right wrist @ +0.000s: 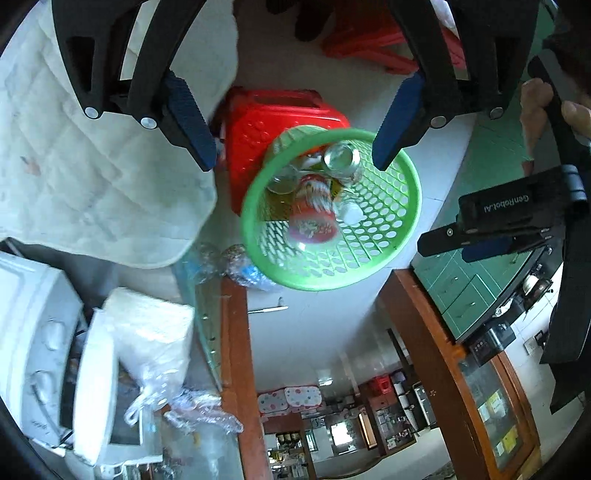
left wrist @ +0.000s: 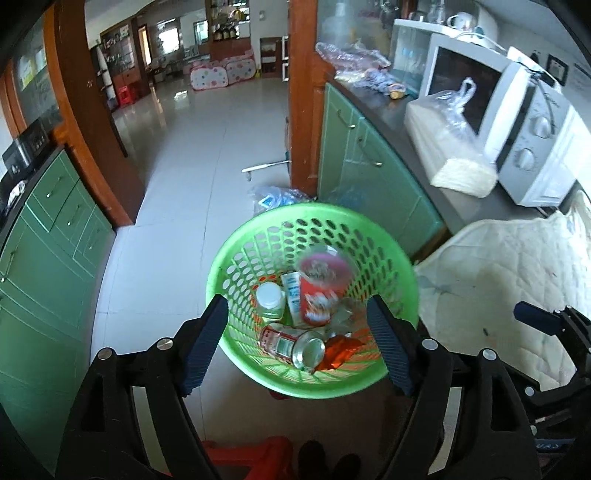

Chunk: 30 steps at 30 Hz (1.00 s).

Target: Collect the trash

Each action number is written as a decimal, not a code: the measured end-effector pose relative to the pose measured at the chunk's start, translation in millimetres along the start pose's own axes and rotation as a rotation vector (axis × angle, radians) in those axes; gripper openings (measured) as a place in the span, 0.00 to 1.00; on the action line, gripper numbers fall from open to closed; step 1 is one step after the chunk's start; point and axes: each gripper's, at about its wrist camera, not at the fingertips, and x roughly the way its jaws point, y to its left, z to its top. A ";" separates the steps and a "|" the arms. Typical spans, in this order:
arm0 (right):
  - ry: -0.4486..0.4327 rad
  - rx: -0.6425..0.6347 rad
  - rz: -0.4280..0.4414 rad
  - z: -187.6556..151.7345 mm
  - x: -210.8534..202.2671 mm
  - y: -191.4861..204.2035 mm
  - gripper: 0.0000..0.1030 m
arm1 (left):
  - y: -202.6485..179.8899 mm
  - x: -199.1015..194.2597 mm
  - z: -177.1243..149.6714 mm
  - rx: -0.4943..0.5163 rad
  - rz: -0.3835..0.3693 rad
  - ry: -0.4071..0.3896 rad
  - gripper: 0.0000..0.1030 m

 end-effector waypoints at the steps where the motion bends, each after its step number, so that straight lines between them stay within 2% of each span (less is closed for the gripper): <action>1: -0.003 -0.003 -0.011 -2.2 -5.3 -0.7 0.81 | -4.8 -6.8 -0.9 0.005 -0.005 -0.011 0.78; 8: -0.031 0.002 -0.101 -19.7 -55.1 -11.1 0.84 | -33.6 -43.7 -3.4 0.042 -0.031 -0.069 0.87; 14: -0.054 0.056 -0.165 -39.7 -96.2 -32.3 0.87 | -64.0 -75.7 -8.3 0.100 -0.049 -0.123 0.92; 30: -0.140 0.213 -0.322 -94.9 -193.3 -75.4 0.90 | -121.5 -141.1 -24.8 0.214 -0.098 -0.239 0.95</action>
